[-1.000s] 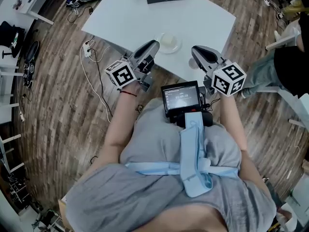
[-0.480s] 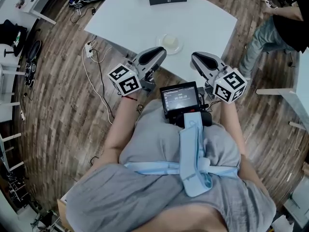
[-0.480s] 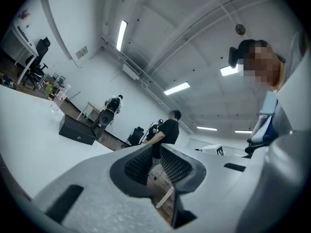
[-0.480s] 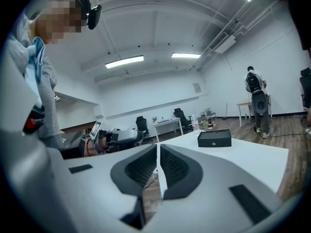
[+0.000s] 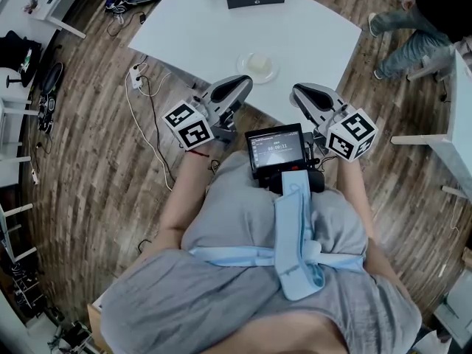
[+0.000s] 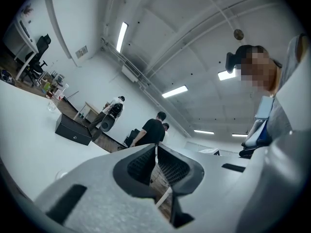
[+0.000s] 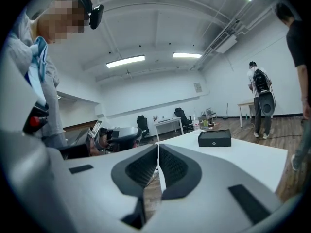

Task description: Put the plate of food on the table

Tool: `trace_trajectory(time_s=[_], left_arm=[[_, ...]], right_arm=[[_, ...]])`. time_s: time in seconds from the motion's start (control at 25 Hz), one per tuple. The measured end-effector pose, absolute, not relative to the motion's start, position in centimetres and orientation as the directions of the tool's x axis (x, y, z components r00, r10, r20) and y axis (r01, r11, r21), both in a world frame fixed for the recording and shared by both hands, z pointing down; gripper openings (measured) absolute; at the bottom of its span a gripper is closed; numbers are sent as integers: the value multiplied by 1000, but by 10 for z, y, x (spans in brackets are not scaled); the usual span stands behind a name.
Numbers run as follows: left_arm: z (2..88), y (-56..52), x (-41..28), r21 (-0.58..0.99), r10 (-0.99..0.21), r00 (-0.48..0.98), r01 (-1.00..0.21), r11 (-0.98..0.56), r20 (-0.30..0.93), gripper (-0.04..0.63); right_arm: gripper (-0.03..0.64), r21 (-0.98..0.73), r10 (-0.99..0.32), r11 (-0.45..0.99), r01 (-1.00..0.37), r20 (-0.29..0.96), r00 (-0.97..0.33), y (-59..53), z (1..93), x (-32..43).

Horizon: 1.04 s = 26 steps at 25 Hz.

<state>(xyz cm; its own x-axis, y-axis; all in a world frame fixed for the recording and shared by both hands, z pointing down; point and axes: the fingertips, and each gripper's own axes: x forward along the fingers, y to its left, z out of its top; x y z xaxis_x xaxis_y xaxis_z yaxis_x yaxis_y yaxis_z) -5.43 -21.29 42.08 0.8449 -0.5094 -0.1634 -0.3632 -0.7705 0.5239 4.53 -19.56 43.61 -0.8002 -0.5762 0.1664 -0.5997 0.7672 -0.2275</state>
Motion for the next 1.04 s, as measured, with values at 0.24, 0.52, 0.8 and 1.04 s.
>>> trace_trajectory(time_s=[0.24,0.52,0.8,1.04], left_arm=[[420,-213,-56,528,-507,844,-355,-771,-173,29],[424,-211,-55,535,-502,849,-350,-769,-166,28],[423,-213,-54,539,-496,852,-341,-770,-170,29],[424,-212,-51,544,-490,855,-333,-770,-169,29]], right_arm=[[31,-211,-567,774,-597,190,-802,-193,438,41],[31,-211,-567,773,-598,193,-801,-191,438,41],[31,-212,-569,772,-599,190,-800,-190,437,42],[31,-219,-575,765,-606,191,-796,-190,439,46]])
